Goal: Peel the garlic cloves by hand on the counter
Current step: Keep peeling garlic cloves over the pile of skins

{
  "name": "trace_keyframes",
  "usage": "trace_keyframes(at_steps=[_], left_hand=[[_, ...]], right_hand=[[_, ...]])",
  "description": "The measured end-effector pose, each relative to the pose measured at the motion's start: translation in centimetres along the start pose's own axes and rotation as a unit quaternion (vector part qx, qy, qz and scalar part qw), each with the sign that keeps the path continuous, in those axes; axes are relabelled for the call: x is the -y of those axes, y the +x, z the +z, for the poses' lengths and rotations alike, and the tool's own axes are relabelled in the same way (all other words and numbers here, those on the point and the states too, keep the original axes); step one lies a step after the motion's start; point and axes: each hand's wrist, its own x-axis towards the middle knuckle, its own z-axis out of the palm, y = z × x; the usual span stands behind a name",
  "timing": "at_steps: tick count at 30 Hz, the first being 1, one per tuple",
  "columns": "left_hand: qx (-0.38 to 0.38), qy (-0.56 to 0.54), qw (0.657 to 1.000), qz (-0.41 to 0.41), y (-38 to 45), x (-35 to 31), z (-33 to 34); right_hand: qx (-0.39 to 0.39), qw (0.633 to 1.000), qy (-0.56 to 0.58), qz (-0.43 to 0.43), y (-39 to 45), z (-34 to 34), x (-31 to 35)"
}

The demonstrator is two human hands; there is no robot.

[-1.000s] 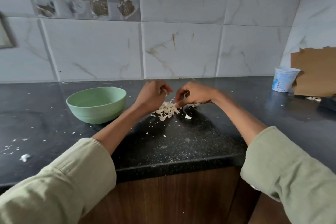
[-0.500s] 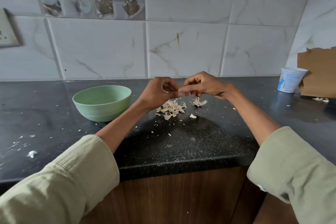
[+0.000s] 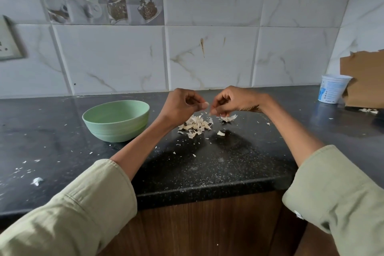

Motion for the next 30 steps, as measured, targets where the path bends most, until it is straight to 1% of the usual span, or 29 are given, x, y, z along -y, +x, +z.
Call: trace_keyframes(at_steps=[2,4,7,9,11,13,15,18,21,23,25,26,27,28,30], left_hand=[[0.002,0.006,1.0,0.0,-0.1,-0.1,0.4],[-0.004,-0.008,1.0,-0.01,-0.1,-0.1,0.4],[-0.007,-0.049,0.998,-0.028,-0.1,-0.1,0.2],[-0.01,-0.087,0.995,-0.044,-0.2,-0.3,0.2],[-0.014,-0.115,0.992,-0.052,-0.3,-0.5,0.2],[-0.018,-0.124,0.991,-0.04,-0.2,-0.5,0.2],[-0.033,-0.109,0.993,-0.016,-0.1,-0.4,0.2],[-0.065,-0.06,0.996,0.015,-0.2,-0.5,0.4],[-0.065,-0.055,0.996,0.026,-0.2,-0.9,0.6],[-0.066,-0.031,0.997,0.023,-0.2,-0.8,0.7],[-0.071,0.002,0.997,0.017,0.0,-0.4,0.8],[-0.072,0.018,0.997,0.012,0.1,-0.2,0.8],[-0.07,0.033,0.997,0.008,0.1,0.0,0.8],[-0.067,0.047,0.997,0.007,0.1,0.1,0.8],[-0.06,0.073,0.995,0.016,0.2,0.3,0.9]], right_hand=[[0.026,0.999,-0.037,0.025,-0.2,-0.1,-0.1],[0.043,0.997,-0.054,0.033,-0.4,-0.3,-0.1],[0.039,0.998,-0.045,0.018,-0.6,-0.2,0.2],[0.01,1.0,0.005,0.002,-0.5,0.0,0.5],[-0.004,0.997,0.08,-0.008,-0.4,0.2,0.8],[-0.011,0.99,0.139,-0.007,-0.2,0.4,1.0],[-0.025,0.983,0.184,-0.003,0.1,0.7,0.9],[-0.043,0.975,0.218,0.001,0.2,0.7,0.9],[-0.061,0.97,0.237,-0.004,0.3,0.7,0.8],[-0.115,0.975,0.19,-0.006,0.5,0.7,0.3],[-0.191,0.98,0.055,-0.005,0.8,1.0,-0.4],[-0.216,0.976,-0.021,-0.005,1.0,1.2,-0.7],[-0.227,0.971,-0.076,-0.007,1.2,1.5,-1.0],[-0.226,0.969,-0.104,-0.009,1.4,1.8,-1.1],[-0.21,0.969,-0.129,-0.016,1.8,2.5,-1.2]])
